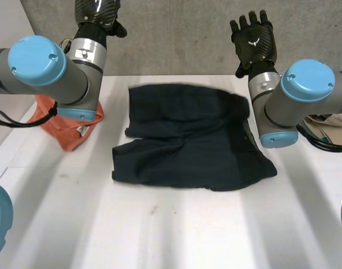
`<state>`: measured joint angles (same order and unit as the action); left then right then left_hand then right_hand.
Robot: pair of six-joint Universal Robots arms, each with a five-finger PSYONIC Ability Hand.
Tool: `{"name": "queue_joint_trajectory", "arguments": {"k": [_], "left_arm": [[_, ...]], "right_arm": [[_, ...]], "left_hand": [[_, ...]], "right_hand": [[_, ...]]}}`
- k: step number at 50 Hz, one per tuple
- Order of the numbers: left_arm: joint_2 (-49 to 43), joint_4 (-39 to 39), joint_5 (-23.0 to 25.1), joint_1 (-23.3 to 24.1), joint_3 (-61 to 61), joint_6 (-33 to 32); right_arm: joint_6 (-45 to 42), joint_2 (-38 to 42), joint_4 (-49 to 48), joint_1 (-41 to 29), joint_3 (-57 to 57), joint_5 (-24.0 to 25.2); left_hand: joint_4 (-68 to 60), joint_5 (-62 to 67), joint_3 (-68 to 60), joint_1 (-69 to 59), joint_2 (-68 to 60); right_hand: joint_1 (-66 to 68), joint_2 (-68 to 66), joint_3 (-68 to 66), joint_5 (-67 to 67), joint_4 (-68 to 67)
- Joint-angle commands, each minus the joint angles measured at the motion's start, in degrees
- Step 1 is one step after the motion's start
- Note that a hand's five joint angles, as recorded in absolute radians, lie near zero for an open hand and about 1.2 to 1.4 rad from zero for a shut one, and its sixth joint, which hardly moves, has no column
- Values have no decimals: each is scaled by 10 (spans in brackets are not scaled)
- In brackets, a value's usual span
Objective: Fold the laundry.
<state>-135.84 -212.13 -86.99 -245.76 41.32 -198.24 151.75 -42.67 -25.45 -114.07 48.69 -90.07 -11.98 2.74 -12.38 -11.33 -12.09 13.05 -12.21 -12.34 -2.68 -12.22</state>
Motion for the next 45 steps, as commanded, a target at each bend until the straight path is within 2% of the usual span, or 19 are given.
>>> {"name": "queue_joint_trajectory", "arguments": {"k": [1, 7, 10, 12, 15, 16, 21, 27, 30, 32, 38, 41, 45], "left_arm": [[86, 11, -30, -2, 128, 0], [181, 29, -31, 19, 289, 0], [246, 85, -31, 41, 377, 0], [278, 141, -30, 57, 430, 0], [302, 199, -30, 73, 483, 2], [311, 232, -30, 84, 515, 5], [311, 298, -28, 112, 585, 9], [285, 297, -25, 113, 612, 15], [253, 283, -25, 108, 603, 15], [228, 258, -27, 103, 589, 14], [194, 210, -27, 81, 555, 7], [165, 191, -29, 78, 523, 4], [121, 189, -32, 77, 477, -5]], "right_arm": [[-8, -117, 140, 7, 92, 24], [-13, -185, 268, 34, 190, 79], [-15, -204, 318, 70, 255, 104], [-32, -221, 339, 89, 305, 121], [-66, -237, 343, 103, 357, 147], [-98, -244, 342, 116, 392, 164], [-167, -247, 317, 166, 460, 210], [-186, -237, 249, 186, 501, 241], [-180, -228, 214, 188, 504, 243], [-179, -214, 183, 187, 505, 244], [-179, -192, 132, 182, 509, 244], [-179, -182, 116, 180, 509, 245], [-178, -177, 96, 170, 507, 246]], "left_hand": [[9, -17, 13, 3, 10], [-16, 8, -12, -22, -15], [-70, 62, -66, -76, -68], [-167, 159, -163, -173, -166], [-193, 185, -189, -199, -191], [-216, 208, -212, -222, -215], [-367, 360, -363, -374, -366], [-368, 360, -364, -374, -366], [-324, 316, -320, -331, -323], [-252, 244, -248, -258, -251], [-209, 202, -205, -216, -208], [-213, 205, -209, -219, -212], [-216, 209, -212, -223, -215]], "right_hand": [[-30, 22, 23, 27, 22], [-30, 22, 23, 27, 22], [-30, 22, 23, 27, 22], [-5, -4, -3, 1, -4], [39, -48, -46, -43, -47], [84, -93, -91, -88, -93], [206, -214, -213, -210, -214], [219, -228, -226, -223, -228], [214, -223, -221, -218, -223], [208, -216, -215, -211, -216], [218, -226, -225, -221, -226], [330, -338, -337, -334, -338], [401, -409, -408, -405, -409]]}}
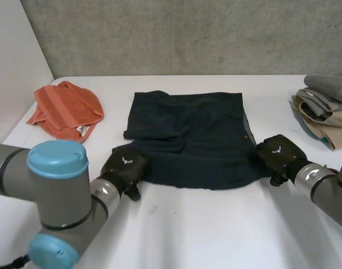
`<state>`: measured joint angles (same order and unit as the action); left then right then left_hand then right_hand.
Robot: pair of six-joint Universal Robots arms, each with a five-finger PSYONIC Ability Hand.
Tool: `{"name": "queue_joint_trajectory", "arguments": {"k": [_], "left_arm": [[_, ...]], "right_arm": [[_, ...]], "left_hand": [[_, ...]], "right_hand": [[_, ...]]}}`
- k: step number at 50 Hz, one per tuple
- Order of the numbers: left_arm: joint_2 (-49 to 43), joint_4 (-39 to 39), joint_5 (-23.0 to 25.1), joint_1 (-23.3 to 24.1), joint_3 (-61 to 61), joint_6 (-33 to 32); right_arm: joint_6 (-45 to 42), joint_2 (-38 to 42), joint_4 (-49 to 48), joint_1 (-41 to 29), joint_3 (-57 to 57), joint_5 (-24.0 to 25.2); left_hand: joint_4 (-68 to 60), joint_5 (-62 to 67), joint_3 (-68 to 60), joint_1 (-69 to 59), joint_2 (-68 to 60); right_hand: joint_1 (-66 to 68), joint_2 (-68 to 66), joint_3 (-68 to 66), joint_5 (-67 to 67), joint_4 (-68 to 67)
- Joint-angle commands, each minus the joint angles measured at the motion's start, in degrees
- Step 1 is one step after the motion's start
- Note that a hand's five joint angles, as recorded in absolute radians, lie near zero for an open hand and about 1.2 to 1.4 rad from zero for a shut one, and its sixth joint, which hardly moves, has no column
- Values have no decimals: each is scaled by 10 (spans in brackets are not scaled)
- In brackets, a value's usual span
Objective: Fold the laundry.
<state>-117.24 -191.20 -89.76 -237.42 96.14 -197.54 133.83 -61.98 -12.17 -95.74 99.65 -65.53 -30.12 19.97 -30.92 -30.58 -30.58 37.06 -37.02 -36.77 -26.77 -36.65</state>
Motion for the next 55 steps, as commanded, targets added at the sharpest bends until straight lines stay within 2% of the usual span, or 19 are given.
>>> {"name": "queue_joint_trajectory", "arguments": {"k": [1, 5, 9, 13, 14, 15, 22, 28, 33, 36, 43, 51, 55], "left_arm": [[-72, -21, -4, -7, -79, -15], [-111, -22, -4, -9, -117, -38], [-135, -28, -1, -11, -141, -71], [-146, -63, -2, -11, -158, -92], [-148, -80, -1, -11, -159, -96], [-149, -89, -1, -11, -159, -98], [-176, -119, -1, -13, -162, -137], [-171, -111, -1, -29, -151, -168], [-94, -95, 6, -30, -106, -166], [-72, -87, 11, -33, -92, -157], [-77, -45, 21, -52, -98, -146], [-126, -38, 21, -61, -125, -146], [-137, -35, 28, -61, -126, -145]], "right_arm": [[1, 17, -38, -16, -3, 1], [1, 26, -44, -36, -10, 1], [2, 33, -51, -48, -20, 0], [17, 36, -64, -62, -30, -8], [24, 36, -64, -64, -31, -8], [30, 35, -64, -65, -31, -8], [80, 30, -56, -68, -52, -41], [87, 20, -35, -68, -60, -69], [93, 2, 11, -69, -67, -75], [93, 1, 23, -68, -67, -72], [86, 8, 24, -80, -67, -75], [89, 8, 24, -80, -67, -76], [89, 11, 24, -81, -66, -76]], "left_hand": [[-35, 36, -27, -30, -30], [-42, 43, -33, -37, -37], [-50, 51, -42, -45, -45], [-191, 192, -183, -186, -186], [-281, 283, -273, -276, -277], [-317, 318, -309, -312, -312], [-499, 500, -491, -494, -494], [-499, 500, -491, -494, -494], [-499, 500, -491, -494, -494], [-207, 209, -199, -202, -202], [-169, 171, -161, -165, -165], [-166, 167, -158, -161, -161], [-119, 120, -111, -114, -114]], "right_hand": [[177, -178, -180, -180, -182], [246, -247, -249, -249, -251], [401, -401, -404, -404, -405], [429, -430, -432, -432, -434], [429, -430, -432, -432, -434], [429, -430, -432, -432, -434], [429, -430, -432, -432, -434], [429, -430, -432, -432, -434], [429, -430, -432, -432, -434], [429, -430, -432, -432, -434], [429, -430, -432, -432, -434], [429, -430, -432, -432, -434], [429, -430, -432, -432, -434]]}}
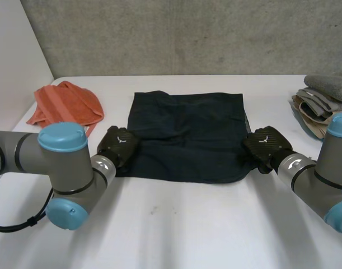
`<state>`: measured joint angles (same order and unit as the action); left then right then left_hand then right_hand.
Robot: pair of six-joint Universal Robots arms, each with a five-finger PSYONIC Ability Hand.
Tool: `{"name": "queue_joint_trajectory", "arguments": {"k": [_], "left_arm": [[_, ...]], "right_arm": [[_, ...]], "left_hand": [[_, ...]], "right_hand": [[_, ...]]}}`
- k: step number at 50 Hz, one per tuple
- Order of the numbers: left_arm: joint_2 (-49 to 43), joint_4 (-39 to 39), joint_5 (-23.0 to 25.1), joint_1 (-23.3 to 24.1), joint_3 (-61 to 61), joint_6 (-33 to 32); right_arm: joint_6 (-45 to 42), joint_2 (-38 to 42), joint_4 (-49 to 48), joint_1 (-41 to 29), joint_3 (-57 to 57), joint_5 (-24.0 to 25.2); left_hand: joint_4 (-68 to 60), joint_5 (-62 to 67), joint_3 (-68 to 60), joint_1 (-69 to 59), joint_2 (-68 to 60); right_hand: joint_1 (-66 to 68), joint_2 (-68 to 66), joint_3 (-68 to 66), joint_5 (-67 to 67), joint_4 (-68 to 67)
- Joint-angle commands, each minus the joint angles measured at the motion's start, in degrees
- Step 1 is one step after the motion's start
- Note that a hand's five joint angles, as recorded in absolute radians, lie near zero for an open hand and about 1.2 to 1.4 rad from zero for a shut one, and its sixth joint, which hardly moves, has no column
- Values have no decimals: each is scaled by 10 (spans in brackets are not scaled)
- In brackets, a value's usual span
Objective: Fold the laundry.
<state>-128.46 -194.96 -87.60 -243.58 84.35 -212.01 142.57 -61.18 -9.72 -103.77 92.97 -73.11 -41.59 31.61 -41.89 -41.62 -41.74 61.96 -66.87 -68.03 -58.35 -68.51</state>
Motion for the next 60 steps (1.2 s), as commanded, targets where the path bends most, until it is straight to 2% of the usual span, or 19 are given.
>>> {"name": "queue_joint_trajectory", "arguments": {"k": [1, 5, 6, 7, 8, 13, 15, 18, 26, 30, 31, 35, 38, 42, 46, 50, 55, 60], "left_arm": [[-26, 5, 9, 0, -8, -1], [-28, 20, 23, 1, -10, -3], [-26, 22, 23, 1, -10, -3], [-22, 26, 23, 0, -11, 0], [-22, 27, 22, -1, -13, 1], [-8, 48, -14, 8, -9, 3], [35, 83, -50, 10, 0, 8], [93, 137, -72, 16, 31, 17], [269, 274, -72, 26, 135, 22], [328, 363, -57, 68, 180, 23], [341, 390, -43, 91, 193, 25], [354, 430, -16, 120, 197, 34], [353, 406, -17, 113, 182, 35], [330, 314, -20, 77, 141, 34], [234, 186, -32, 38, 63, 28], [141, 105, -64, 24, -16, 27], [32, 68, -96, 5, -113, 25], [-40, 51, -95, -1, -187, 25]], "right_arm": [[2, 3, 0, 0, 1, 0], [2, 1, 1, 0, 1, -2], [2, 1, 1, 0, 1, -2], [2, 0, 1, 0, 2, -3], [2, -1, 1, 0, 2, -3], [3, -4, 3, 1, 8, -5], [0, -9, 8, 1, 12, -8], [-4, -47, 46, 2, 25, -24], [-55, -176, 245, 8, 48, -46], [-133, -232, 340, 9, 84, -42], [-174, -244, 376, 14, 105, -42], [-233, -257, 421, 23, 135, -38], [-223, -257, 401, 21, 133, -31], [-139, -226, 306, 12, 91, -27], [-77, -137, 220, -8, 22, -35], [-46, -63, 153, -35, -53, -62], [-45, 25, 74, -62, -147, -117], [-42, 114, -12, -67, -233, -133]], "left_hand": [[-4, 4, -1, -4, -3], [-29, 29, -26, -29, -28], [-94, 94, -91, -94, -93], [-303, 303, -300, -303, -302], [-383, 383, -380, -383, -382], [-384, 384, -381, -384, -383], [-384, 384, -381, -384, -383], [-384, 384, -381, -384, -383], [-384, 384, -381, -384, -383], [-384, 384, -381, -384, -383], [-384, 384, -381, -384, -383], [-384, 384, -381, -384, -383], [-384, 384, -381, -384, -383], [-384, 384, -381, -384, -383], [-384, 384, -381, -384, -383], [-384, 384, -381, -384, -383], [-384, 384, -381, -384, -383], [-384, 384, -381, -384, -383]], "right_hand": [[180, -131, -120, -117, -115], [180, -131, -120, -117, -115], [180, -131, -120, -117, -115], [180, -131, -120, -117, -115], [180, -131, -120, -117, -115], [180, -131, -120, -117, -115], [180, -131, -120, -117, -115], [180, -131, -120, -117, -115], [180, -131, -120, -117, -115], [180, -131, -120, -117, -115], [180, -131, -120, -117, -115], [180, -131, -120, -117, -115], [180, -131, -120, -117, -115], [180, -131, -120, -117, -115], [180, -131, -120, -117, -115], [180, -131, -120, -117, -115], [180, -131, -120, -117, -115], [180, -131, -120, -117, -115]]}}
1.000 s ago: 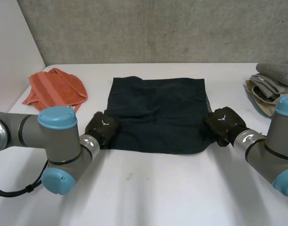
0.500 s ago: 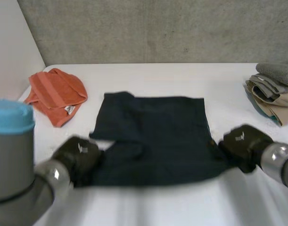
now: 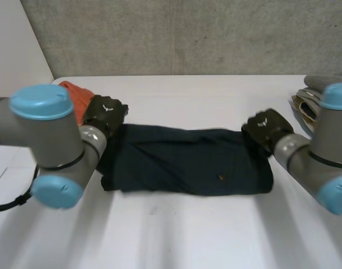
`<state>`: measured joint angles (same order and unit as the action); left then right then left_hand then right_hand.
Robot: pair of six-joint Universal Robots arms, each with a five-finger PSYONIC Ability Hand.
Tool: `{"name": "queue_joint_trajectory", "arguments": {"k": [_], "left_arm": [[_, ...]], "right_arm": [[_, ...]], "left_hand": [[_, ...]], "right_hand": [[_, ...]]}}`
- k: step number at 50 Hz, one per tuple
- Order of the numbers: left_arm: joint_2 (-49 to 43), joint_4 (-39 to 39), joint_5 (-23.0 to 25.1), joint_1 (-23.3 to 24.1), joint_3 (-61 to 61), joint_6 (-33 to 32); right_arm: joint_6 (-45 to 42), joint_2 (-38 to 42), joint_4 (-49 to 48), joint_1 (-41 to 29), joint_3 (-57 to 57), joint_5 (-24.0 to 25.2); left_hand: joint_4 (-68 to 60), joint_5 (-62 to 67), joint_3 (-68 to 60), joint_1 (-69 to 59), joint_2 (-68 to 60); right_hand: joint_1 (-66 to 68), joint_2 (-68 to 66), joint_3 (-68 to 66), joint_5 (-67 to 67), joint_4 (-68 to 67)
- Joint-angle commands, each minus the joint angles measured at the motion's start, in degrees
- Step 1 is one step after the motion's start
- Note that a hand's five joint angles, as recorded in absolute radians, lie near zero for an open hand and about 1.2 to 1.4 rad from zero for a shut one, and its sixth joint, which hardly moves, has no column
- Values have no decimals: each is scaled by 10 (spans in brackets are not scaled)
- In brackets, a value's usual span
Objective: Fold the laundry.
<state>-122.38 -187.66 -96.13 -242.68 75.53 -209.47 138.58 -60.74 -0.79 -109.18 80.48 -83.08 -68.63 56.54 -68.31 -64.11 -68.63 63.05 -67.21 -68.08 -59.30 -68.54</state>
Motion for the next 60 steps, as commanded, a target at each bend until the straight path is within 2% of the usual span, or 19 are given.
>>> {"name": "queue_joint_trajectory", "arguments": {"k": [1, 2, 3, 5, 6, 14, 19, 26, 29, 33, 35, 37, 41, 45, 48, 52, 56, 57, 60], "left_arm": [[-111, -30, -10, -10, -107, 0], [-125, -50, -10, -9, -117, 1], [-129, -60, -10, -7, -120, 0], [-131, -81, -12, -3, -120, -1], [-130, -94, -16, 1, -119, 1], [-52, -101, -17, 14, -44, 4], [14, -103, -10, 15, 45, 8], [23, -100, -8, 15, 111, 6], [24, -103, -9, 14, 132, 6], [26, -106, -10, 12, 137, 9], [30, -106, -10, 12, 138, 9], [33, -106, -11, 12, 139, 9], [57, -104, -13, 14, 143, 9], [91, -105, -9, 16, 163, 9], [115, -105, -8, 15, 175, 9], [134, -105, -9, 14, 190, 10], [145, -105, -10, 13, 204, 11], [145, -105, -10, 14, 206, 11], [145, -105, -11, 15, 207, 11]], "right_arm": [[0, 137, -130, -14, -131, -33], [2, 152, -146, -15, -142, -35], [0, 167, -161, -16, -153, -38], [-6, 199, -184, -24, -176, -49], [-5, 206, -186, -30, -180, -55], [34, 105, -149, -32, -92, -68], [66, 19, -61, -20, 2, -25], [126, -5, 4, 21, 77, 34], [129, -4, 1, 22, 95, 39], [133, 2, -32, 26, 104, 40], [133, 19, -56, 29, 104, 39], [131, 27, -71, 34, 104, 33], [118, 20, -97, 61, 117, 8], [82, -55, -105, 84, 143, -8], [19, -108, -109, 121, 163, -9], [-71, -115, -111, 138, 158, -9], [-119, -115, -139, 83, 137, 14], [-121, -112, -161, 31, 123, 38], [-120, -104, -199, -39, 109, 89]], "left_hand": [[-114, 135, -117, -159, -114], [-114, 135, -117, -159, -114], [58, -37, 54, 12, 58], [518, -497, 515, 473, 518], [586, -565, 583, 541, 586], [576, -555, 573, 531, 576], [577, -557, 574, 532, 577], [577, -557, 574, 532, 577], [577, -557, 574, 532, 577], [577, -557, 574, 532, 577], [577, -557, 574, 532, 577], [576, -555, 573, 531, 576], [577, -557, 574, 532, 577], [577, -557, 574, 532, 577], [577, -557, 574, 532, 577], [581, -560, 578, 536, 581], [581, -560, 578, 536, 581], [582, -562, 579, 537, 582], [582, -562, 579, 537, 582]], "right_hand": [[170, -128, -119, -107, -115], [170, -128, -119, -107, -115], [20, 21, 30, 42, 35], [-530, 572, 581, 593, 585], [-530, 572, 581, 593, 585], [-530, 572, 581, 593, 585], [-530, 572, 581, 593, 585], [-518, 560, 568, 580, 573], [-493, 534, 543, 555, 548], [-363, 405, 414, 426, 418], [-169, 211, 219, 231, 224], [168, -126, -117, -105, -113], [170, -128, -119, -107, -115], [170, -128, -119, -107, -115], [170, -128, -119, -107, -115], [170, -128, -119, -107, -115], [170, -128, -119, -107, -115], [170, -128, -119, -107, -115], [170, -128, -119, -107, -115]]}}
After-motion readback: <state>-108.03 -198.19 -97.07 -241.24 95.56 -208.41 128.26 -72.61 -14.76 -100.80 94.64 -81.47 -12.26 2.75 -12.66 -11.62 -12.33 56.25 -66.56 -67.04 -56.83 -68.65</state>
